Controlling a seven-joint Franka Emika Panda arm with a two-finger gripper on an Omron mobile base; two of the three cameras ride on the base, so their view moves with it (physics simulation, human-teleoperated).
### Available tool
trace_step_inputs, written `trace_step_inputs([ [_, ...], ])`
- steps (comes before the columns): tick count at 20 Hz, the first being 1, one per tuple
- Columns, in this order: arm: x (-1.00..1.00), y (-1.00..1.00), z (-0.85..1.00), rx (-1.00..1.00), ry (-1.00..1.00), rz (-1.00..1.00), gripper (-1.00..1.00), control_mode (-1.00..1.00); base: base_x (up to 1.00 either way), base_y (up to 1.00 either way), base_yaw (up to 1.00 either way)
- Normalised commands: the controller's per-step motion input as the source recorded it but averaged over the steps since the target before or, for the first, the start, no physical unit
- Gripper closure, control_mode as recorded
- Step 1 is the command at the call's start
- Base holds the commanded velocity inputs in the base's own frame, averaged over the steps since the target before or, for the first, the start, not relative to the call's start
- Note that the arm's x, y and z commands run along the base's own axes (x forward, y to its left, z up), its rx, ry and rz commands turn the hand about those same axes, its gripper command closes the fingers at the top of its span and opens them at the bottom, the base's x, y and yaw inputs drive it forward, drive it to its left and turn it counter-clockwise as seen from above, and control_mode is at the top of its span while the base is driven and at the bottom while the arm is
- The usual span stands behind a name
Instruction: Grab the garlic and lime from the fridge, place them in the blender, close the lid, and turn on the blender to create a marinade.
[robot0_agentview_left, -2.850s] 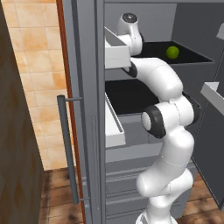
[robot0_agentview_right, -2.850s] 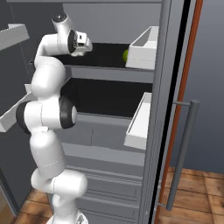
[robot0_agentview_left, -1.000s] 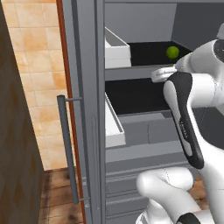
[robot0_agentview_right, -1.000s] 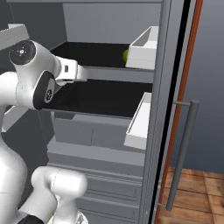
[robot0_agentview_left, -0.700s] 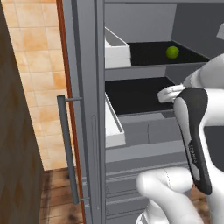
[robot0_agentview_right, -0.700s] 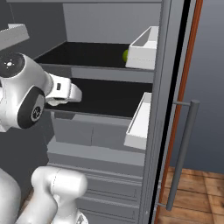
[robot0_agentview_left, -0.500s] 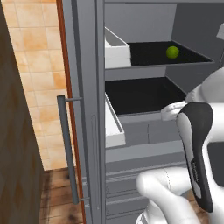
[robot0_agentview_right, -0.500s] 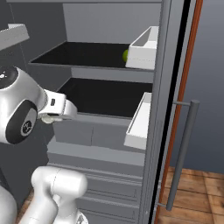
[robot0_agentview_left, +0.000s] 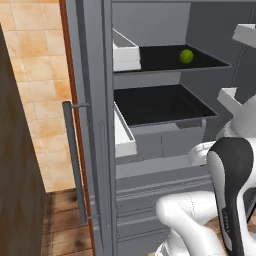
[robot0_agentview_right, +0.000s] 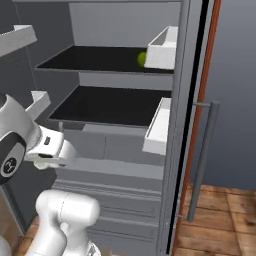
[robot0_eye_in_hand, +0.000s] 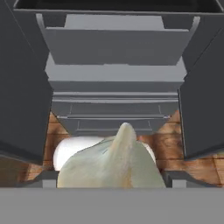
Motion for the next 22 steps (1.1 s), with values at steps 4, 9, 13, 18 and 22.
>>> trace_step_inputs([
  [4,0.00,0.00,0.00,0.00,0.00,0.00,1.00,1.00,-0.99,0.21,-0.43],
  [9,0.00,0.00,0.00,0.00,0.00,0.00,1.00,1.00,-0.92,0.04,-0.63],
  [13,0.00,0.00,0.00,0.00,0.00,0.00,1.00,1.00,-0.76,0.00,-0.81],
  [18,0.00,0.00,0.00,0.00,0.00,0.00,1.00,1.00,-0.55,0.00,-0.90],
  [22,0.00,0.00,0.00,0.00,0.00,0.00,1.00,1.00,-0.13,0.00,-0.99],
])
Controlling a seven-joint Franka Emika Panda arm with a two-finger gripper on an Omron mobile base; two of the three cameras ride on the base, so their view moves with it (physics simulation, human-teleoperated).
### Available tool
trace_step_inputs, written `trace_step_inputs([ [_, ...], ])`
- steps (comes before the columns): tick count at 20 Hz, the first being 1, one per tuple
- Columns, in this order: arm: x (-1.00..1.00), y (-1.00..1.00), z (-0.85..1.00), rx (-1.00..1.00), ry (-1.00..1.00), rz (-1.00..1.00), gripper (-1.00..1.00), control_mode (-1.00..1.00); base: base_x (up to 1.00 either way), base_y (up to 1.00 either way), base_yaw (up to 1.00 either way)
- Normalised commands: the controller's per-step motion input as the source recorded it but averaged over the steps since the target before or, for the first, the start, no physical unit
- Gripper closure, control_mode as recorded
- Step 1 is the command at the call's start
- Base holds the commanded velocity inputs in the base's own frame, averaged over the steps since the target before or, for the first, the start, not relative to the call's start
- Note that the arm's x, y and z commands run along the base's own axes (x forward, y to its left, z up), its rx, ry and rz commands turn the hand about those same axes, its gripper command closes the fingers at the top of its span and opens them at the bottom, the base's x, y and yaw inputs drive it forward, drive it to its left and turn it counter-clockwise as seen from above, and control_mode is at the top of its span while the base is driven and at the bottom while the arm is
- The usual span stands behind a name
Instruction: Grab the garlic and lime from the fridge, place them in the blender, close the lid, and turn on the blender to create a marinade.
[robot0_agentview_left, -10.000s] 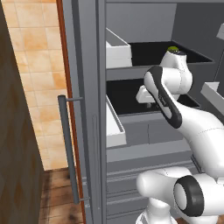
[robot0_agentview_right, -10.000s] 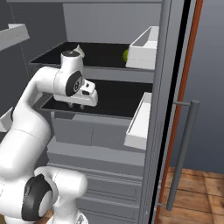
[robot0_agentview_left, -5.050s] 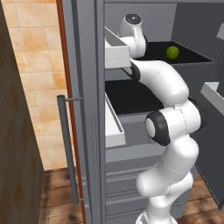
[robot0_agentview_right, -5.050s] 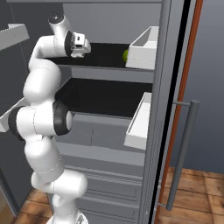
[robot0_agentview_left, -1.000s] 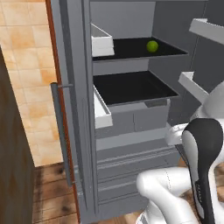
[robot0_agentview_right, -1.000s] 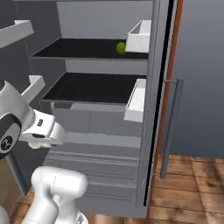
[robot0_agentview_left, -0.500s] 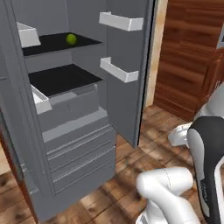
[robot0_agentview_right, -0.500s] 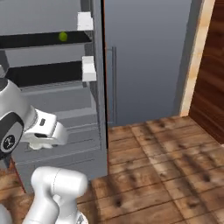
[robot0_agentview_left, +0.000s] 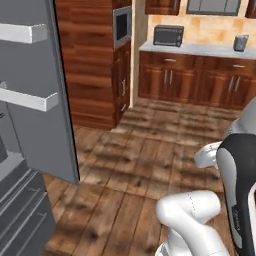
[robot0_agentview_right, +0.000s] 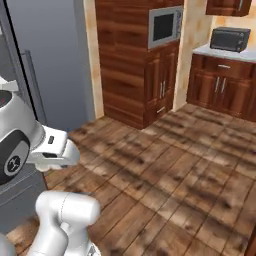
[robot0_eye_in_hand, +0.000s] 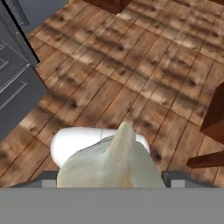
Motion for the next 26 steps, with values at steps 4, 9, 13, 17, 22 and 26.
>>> trace_step_inputs([
  [4,0.00,0.00,0.00,0.00,0.00,0.00,1.00,1.00,0.00,0.00,-1.00],
  [9,0.00,0.00,0.00,0.00,0.00,0.00,1.00,1.00,0.26,0.00,-0.85],
  [13,0.00,0.00,0.00,0.00,0.00,0.00,1.00,1.00,0.56,-0.01,-0.63],
  [17,0.00,0.00,0.00,0.00,0.00,0.00,1.00,1.00,0.55,0.00,-0.59],
  [22,0.00,0.00,0.00,0.00,0.00,0.00,1.00,1.00,0.68,0.00,-0.54],
  [26,0.00,0.00,0.00,0.00,0.00,0.00,1.00,1.00,0.72,0.00,-0.56],
])
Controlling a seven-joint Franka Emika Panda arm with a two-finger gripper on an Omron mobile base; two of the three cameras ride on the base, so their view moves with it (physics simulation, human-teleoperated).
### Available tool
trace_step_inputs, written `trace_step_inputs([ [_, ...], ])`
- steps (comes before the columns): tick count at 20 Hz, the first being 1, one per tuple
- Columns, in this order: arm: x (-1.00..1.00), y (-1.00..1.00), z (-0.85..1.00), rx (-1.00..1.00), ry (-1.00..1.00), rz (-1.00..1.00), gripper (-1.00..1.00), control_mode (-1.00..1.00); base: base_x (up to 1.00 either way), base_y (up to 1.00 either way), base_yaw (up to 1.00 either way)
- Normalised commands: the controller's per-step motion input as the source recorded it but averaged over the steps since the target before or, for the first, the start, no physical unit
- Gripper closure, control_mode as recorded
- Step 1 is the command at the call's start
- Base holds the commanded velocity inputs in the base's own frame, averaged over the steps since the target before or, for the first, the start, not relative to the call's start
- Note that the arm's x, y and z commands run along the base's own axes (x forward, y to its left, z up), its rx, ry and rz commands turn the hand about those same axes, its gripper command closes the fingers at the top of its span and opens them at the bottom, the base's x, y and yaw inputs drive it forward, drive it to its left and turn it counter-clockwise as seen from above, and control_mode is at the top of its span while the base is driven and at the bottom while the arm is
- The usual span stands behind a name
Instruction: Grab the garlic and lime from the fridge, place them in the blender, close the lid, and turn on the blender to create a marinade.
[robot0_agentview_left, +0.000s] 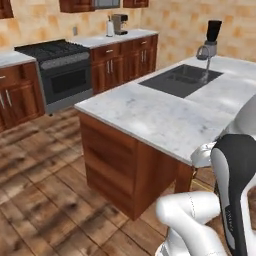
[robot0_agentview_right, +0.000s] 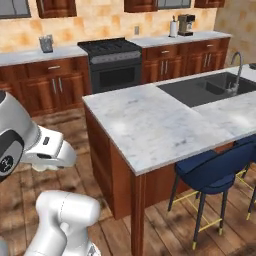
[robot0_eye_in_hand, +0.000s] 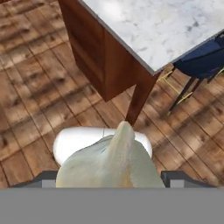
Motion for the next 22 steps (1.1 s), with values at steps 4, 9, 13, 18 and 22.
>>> trace_step_inputs([
  [4,0.00,0.00,0.00,0.00,0.00,0.00,1.00,1.00,0.78,0.48,-0.57],
  [9,0.00,0.00,0.00,0.00,0.00,0.00,1.00,1.00,0.85,0.99,-0.46],
  [13,0.00,0.00,0.00,0.00,0.00,0.00,1.00,1.00,0.85,1.00,-0.44],
  [18,0.00,0.00,0.00,0.00,0.00,0.00,1.00,1.00,0.76,1.00,-0.42],
  [22,0.00,0.00,0.00,0.00,0.00,0.00,1.00,1.00,0.67,1.00,-0.41],
])
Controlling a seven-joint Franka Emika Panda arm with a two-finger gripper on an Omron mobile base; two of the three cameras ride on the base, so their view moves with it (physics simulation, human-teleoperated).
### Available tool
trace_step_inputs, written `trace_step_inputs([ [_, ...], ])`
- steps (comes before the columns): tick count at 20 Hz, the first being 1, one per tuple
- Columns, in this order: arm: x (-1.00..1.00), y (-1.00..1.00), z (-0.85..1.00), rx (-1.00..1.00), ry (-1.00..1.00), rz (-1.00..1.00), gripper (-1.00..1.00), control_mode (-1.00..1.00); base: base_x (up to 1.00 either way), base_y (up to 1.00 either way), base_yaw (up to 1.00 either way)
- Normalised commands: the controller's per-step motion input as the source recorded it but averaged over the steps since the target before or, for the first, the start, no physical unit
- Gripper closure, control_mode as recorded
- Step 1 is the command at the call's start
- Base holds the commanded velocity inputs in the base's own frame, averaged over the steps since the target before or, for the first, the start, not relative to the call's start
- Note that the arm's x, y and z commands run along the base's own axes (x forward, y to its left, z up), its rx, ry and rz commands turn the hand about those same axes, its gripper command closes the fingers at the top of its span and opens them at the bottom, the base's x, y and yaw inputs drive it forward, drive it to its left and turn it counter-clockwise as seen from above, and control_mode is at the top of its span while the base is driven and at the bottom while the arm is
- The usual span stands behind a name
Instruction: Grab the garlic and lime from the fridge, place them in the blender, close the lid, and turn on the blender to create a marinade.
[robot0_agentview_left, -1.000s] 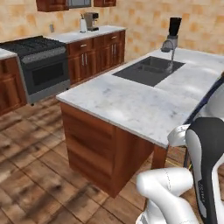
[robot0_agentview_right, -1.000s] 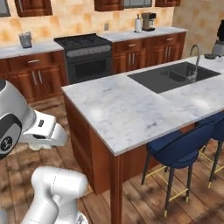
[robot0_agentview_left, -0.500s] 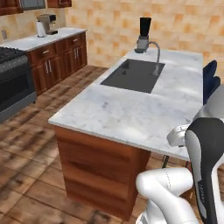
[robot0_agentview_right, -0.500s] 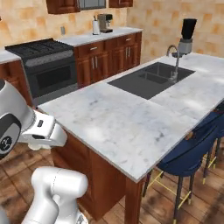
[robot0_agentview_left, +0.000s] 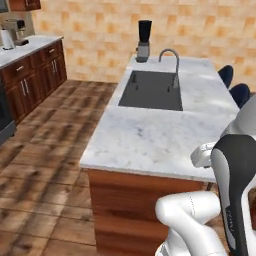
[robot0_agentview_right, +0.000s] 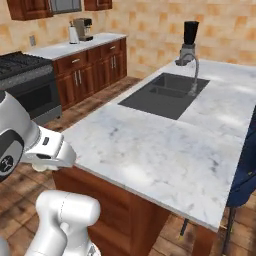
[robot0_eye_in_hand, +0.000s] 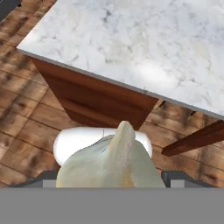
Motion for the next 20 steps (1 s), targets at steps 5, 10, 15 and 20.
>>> trace_step_inputs([
  [5,0.00,0.00,0.00,0.00,0.00,0.00,1.00,1.00,0.60,1.00,-0.41],
  [10,0.00,0.00,0.00,0.00,0.00,0.00,1.00,1.00,0.52,1.00,-0.40],
  [15,0.00,0.00,0.00,0.00,0.00,0.00,1.00,1.00,0.42,1.00,-0.39],
  [20,0.00,0.00,0.00,0.00,0.00,0.00,1.00,1.00,0.26,1.00,-0.37],
])
